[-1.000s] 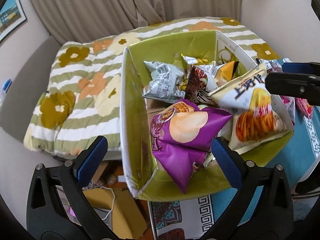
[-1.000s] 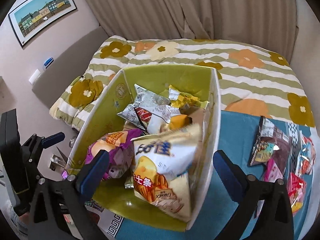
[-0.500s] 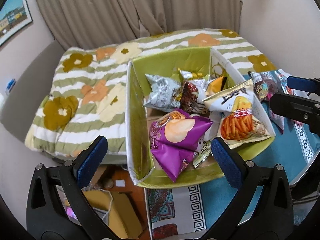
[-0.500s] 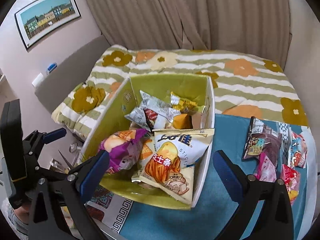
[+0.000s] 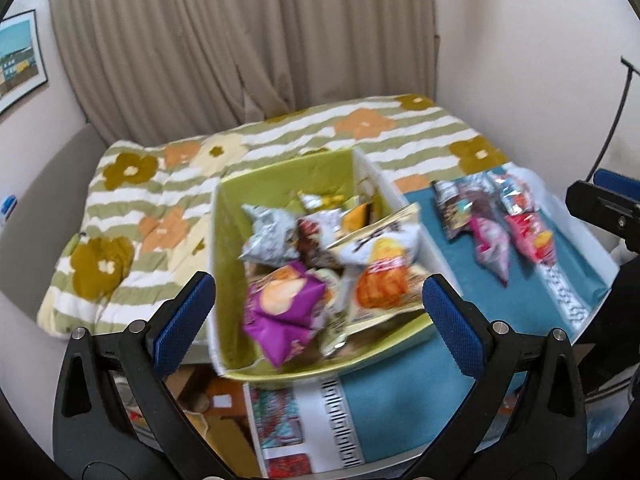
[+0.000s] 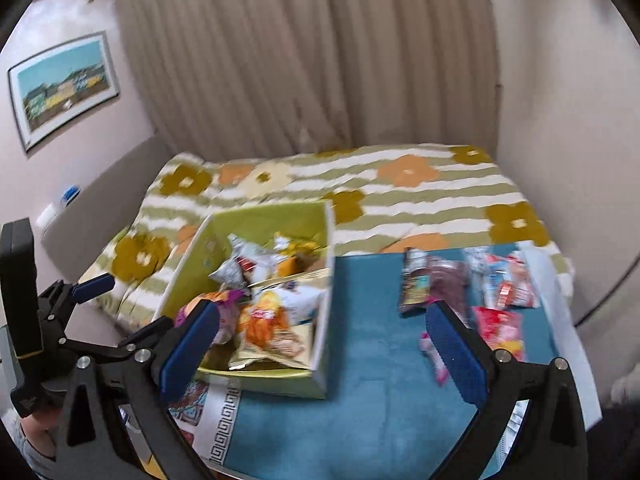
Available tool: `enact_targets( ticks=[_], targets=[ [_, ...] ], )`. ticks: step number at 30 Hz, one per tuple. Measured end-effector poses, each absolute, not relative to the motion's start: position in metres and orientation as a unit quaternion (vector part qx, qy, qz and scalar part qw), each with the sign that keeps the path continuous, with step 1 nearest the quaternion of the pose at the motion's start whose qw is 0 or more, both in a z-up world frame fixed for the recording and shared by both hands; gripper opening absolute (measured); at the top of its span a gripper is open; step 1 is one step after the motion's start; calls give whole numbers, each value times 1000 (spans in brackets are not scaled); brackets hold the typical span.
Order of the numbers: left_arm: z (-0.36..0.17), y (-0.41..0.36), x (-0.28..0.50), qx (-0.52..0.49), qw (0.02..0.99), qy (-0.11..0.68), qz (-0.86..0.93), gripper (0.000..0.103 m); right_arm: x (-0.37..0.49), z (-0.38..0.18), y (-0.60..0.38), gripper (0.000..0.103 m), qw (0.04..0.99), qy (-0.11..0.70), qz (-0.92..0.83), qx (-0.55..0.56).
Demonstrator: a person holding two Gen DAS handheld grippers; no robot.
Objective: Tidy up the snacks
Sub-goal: 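Move both tools back over the remaining pink snack bags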
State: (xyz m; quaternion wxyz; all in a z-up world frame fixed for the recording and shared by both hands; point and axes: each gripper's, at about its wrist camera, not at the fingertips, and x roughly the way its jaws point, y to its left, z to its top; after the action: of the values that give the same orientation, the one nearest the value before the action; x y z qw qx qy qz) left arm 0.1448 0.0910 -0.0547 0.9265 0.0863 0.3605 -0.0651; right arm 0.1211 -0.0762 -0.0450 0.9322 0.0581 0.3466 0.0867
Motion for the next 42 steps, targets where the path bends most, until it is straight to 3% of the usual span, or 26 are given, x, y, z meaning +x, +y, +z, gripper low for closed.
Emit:
enact_targets(
  ticks=[8, 17, 33, 42],
  targets=[
    [-49, 24, 147, 78, 929, 351, -91, 103, 97, -35, -151, 103, 947, 314, 24, 67],
    [-74, -74, 171, 63, 919, 371, -120, 103, 112, -49, -240, 103, 941, 329, 12, 74],
    [-228, -149, 252, 13, 871, 471, -141, 103, 188, -173, -316, 103, 885, 450, 34, 117],
    [-270, -162, 274, 6, 857, 492, -153, 97, 218, -228, -316, 103, 862, 489, 48, 129]
  ],
)
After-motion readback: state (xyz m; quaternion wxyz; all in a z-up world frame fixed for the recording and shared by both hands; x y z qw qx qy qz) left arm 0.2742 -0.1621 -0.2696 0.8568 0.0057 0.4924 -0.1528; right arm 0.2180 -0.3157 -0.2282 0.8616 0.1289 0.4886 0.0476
